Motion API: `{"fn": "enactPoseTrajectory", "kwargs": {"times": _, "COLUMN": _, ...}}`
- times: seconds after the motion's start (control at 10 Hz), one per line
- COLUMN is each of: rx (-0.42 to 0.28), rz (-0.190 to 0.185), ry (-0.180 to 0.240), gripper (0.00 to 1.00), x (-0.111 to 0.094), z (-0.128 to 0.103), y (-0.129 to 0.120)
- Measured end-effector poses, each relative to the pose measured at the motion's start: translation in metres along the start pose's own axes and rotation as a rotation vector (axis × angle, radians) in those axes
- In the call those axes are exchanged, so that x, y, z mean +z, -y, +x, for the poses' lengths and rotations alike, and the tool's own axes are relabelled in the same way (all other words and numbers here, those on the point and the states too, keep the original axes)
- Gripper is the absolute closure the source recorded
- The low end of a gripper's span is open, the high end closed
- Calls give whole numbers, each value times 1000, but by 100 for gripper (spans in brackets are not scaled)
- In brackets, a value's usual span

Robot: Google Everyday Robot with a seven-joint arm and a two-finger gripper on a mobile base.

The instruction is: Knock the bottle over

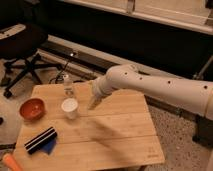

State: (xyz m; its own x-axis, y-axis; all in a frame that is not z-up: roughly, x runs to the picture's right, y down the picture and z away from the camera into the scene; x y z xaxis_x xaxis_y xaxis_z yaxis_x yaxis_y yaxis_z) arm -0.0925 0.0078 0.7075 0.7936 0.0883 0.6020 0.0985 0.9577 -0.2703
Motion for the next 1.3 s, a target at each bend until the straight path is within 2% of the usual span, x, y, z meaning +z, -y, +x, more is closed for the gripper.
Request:
{"fn": "enactPoseTrajectory", "kwargs": {"times": 0.2, "rx": -37, "rz": 51, "ry": 16, "gripper": 20, "x": -31, "z": -29, "y": 31}}
{"fn": "enactPoseTrajectory", "kwargs": {"times": 0.4, "rx": -83, "rz": 72, "ry": 31, "gripper": 20, "x": -56, "z": -55, "y": 53}}
{"fn": "enactPoseTrajectory", "kwargs": {"times": 0.7, "rx": -161, "rz": 62, "ry": 27, "gripper": 20, "x": -74, "z": -89, "y": 85}}
{"fn": "enactPoseTrajectory", "kwargs": {"times": 1.1, "rx": -270, "rz": 69, "ry": -15, "gripper": 20, "x": -106, "z": -137, "y": 169}}
{"fn": "enactPoseTrajectory", "kwargs": {"times": 1.3, "rx": -320, "rz": 62, "ry": -21, "gripper": 21, "x": -106, "z": -167, "y": 199}}
